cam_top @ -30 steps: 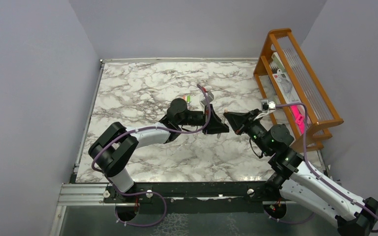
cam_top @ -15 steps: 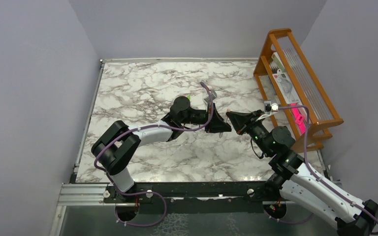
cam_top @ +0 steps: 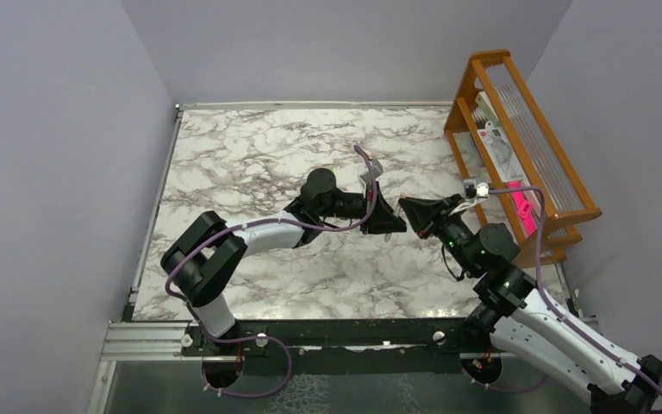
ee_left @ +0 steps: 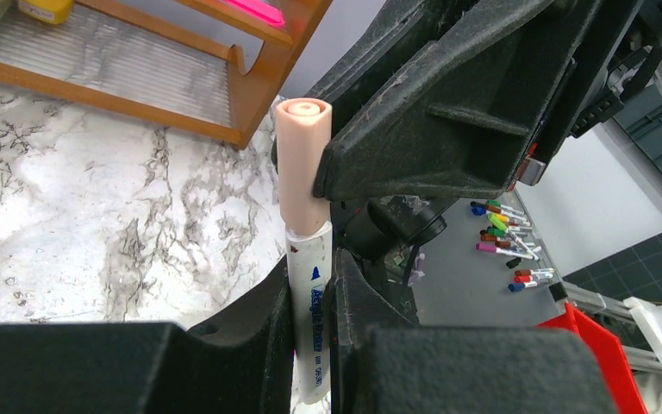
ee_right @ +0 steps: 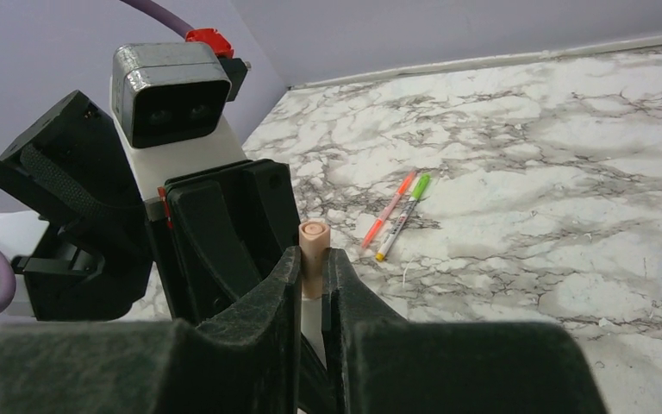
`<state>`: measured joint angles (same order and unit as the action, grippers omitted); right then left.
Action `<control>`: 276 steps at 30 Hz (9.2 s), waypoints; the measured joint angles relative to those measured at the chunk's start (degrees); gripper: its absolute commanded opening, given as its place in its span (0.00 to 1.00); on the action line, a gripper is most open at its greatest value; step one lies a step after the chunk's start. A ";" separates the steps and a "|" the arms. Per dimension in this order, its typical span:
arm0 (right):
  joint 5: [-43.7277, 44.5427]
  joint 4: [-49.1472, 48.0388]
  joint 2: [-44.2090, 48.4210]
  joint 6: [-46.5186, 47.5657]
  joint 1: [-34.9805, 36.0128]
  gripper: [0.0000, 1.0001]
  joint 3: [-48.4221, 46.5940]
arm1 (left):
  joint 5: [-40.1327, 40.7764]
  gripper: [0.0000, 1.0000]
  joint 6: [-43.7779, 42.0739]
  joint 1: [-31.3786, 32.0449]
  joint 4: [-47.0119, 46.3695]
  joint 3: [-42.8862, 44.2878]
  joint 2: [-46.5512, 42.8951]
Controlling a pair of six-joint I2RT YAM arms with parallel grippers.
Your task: Insert the pens into the pen caps
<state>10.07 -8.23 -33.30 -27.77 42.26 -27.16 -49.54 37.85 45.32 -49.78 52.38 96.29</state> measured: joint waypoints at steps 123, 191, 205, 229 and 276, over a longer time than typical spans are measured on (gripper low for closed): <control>6.91 10.03 -17.31 -3.04 -1.14 0.01 -13.25 | 12.33 0.00 -13.38 1.92 29.07 10.47 -2.05; -3.45 11.19 -9.53 5.11 2.08 0.33 -14.03 | 4.59 0.00 -16.22 -1.97 17.66 7.17 -4.39; -6.58 14.88 -8.70 3.85 3.54 0.35 -13.99 | 6.80 0.00 -18.12 -2.71 14.58 6.67 -9.22; -8.90 16.79 -5.49 13.22 3.54 0.48 -13.05 | 12.57 0.00 -6.86 -2.73 14.27 9.88 -8.72; -8.66 5.05 -0.63 9.92 3.50 0.01 -6.36 | 10.56 0.66 1.68 -0.90 7.34 5.62 -11.89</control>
<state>1.41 -3.18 -33.93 -17.85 45.76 -33.52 -38.98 39.53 44.42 -42.44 58.00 84.40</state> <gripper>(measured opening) 0.106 0.616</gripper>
